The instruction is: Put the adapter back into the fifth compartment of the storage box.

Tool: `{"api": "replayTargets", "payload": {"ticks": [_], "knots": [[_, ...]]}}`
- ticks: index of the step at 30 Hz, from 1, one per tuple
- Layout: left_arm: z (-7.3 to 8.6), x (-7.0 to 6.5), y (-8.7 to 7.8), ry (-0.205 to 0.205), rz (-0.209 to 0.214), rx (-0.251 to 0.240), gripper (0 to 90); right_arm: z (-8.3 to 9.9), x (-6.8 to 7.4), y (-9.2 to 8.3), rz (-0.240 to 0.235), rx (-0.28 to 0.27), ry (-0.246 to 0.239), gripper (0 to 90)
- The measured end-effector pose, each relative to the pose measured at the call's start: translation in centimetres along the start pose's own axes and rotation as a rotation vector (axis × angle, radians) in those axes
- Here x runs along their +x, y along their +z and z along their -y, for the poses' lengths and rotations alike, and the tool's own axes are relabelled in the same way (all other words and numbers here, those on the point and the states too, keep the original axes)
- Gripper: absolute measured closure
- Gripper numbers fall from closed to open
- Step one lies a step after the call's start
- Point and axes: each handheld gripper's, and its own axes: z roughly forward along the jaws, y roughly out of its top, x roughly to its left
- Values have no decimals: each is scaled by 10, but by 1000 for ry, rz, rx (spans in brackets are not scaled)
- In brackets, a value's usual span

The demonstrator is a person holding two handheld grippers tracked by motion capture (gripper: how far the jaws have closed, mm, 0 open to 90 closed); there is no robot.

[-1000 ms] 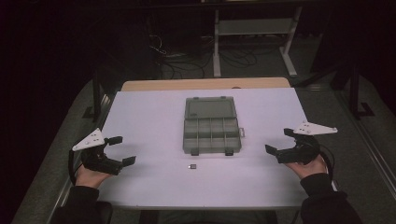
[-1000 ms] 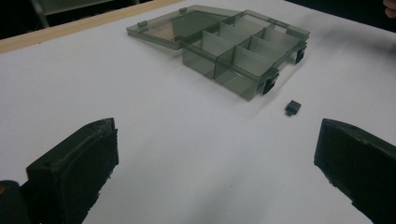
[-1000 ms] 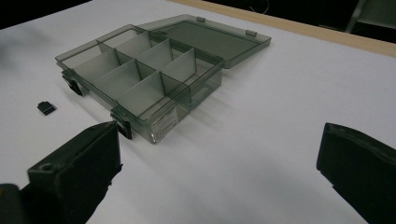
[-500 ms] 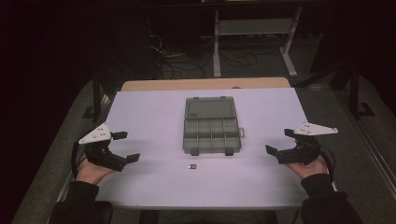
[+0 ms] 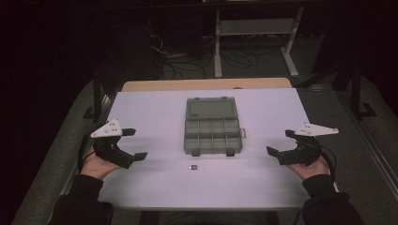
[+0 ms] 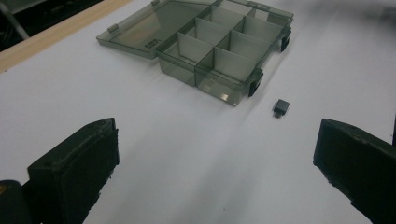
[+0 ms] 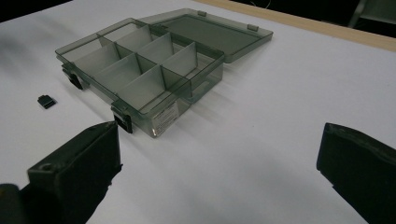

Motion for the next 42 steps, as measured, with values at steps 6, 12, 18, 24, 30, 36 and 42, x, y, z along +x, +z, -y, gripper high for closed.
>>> {"api": "replayTargets", "payload": {"ticks": [6, 12, 18, 24, 30, 36, 42], "knots": [[-6, -1, 5, 17, 11, 17, 4, 0, 0, 1, -1, 3, -1, 0], [-12, -3, 10, 34, 23, 31, 4, 0, 0, 1, -3, 4, -2, 0], [-21, -5, 16, 54, 35, 46, 4, 0, 0, 1, -3, 9, -8, 0], [-25, -7, 19, 55, 47, 46, 4, 0, 0, 2, -5, 9, -8, 0], [-30, -9, 24, 67, 54, 52, 4, 0, 0, 3, -9, 20, -9, 0], [-35, -12, 31, 87, 67, 71, 4, 0, 0, 3, -9, 17, -10, 0], [-41, -15, 38, 93, 82, 76, 4, 0, 0, 4, -14, 19, -12, 0]]}}
